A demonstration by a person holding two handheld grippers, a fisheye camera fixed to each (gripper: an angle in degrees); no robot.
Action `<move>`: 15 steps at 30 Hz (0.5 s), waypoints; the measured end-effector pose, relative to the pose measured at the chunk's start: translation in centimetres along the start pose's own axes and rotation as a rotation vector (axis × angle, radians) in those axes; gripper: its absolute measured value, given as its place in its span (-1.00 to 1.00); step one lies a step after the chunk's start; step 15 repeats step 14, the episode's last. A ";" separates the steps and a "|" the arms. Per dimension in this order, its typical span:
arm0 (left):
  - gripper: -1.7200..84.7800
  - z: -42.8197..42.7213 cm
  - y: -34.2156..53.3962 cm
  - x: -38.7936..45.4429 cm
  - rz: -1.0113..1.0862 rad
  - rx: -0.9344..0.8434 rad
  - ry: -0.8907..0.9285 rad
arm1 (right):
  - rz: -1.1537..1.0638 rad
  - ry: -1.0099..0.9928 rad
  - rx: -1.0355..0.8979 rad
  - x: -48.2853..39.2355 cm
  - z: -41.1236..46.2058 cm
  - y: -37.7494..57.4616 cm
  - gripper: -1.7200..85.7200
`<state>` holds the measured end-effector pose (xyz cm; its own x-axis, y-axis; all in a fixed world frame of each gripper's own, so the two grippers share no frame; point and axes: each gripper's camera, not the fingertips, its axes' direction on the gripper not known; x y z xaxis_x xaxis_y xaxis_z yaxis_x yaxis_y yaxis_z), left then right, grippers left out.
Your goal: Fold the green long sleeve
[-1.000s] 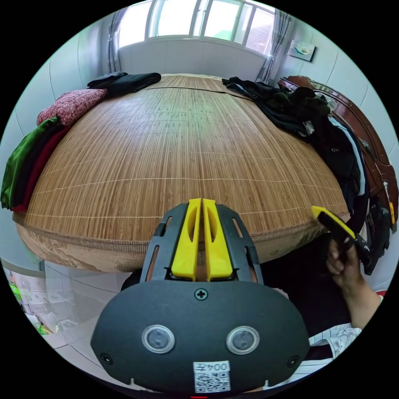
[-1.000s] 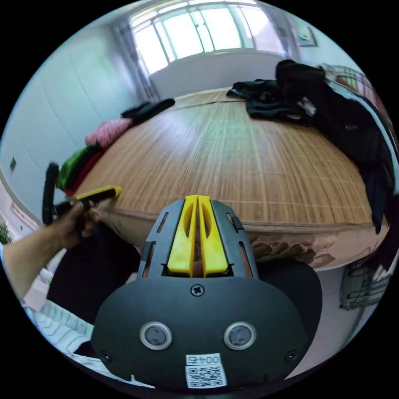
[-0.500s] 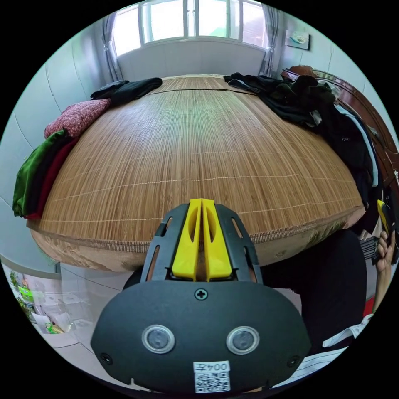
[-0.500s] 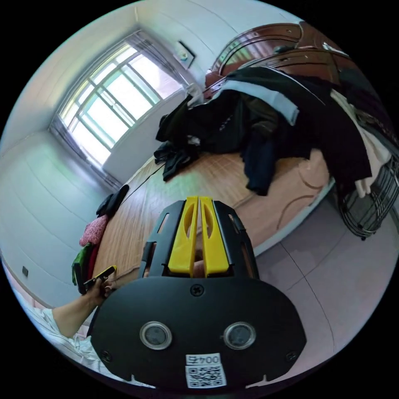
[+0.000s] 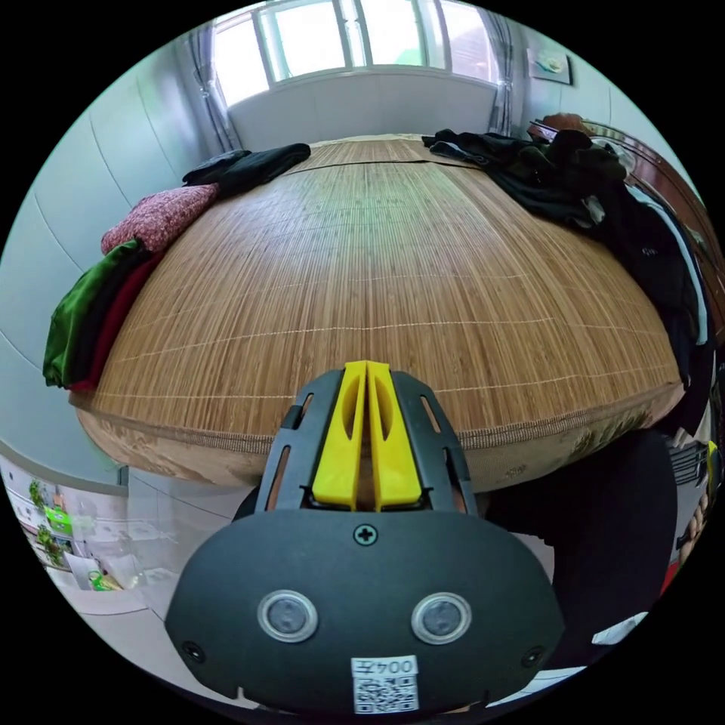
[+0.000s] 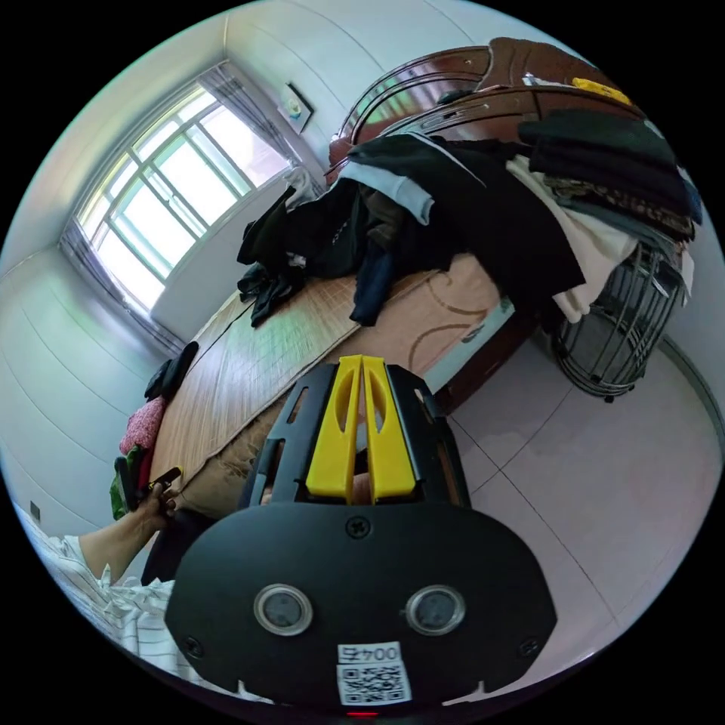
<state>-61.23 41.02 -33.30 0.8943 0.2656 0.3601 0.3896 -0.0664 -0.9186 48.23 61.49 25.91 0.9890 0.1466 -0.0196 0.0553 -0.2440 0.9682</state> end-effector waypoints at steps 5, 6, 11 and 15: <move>-0.96 -0.1 -1.2 -2.1 0.100 -0.040 -0.003 | 0.126 0.017 0.033 2.5 -2.0 5.2 -0.98; -0.96 -0.1 -1.3 -2.4 0.109 -0.042 -0.002 | 0.130 0.023 0.028 2.5 -2.2 5.7 -0.98; -0.96 -1.1 -1.5 -5.7 0.119 -0.035 0.083 | 0.060 0.099 -0.013 0.5 -2.8 7.4 -0.96; -0.96 -1.9 -1.3 -7.8 0.038 -0.019 0.163 | -0.008 0.112 0.000 -2.0 -2.0 5.6 -0.92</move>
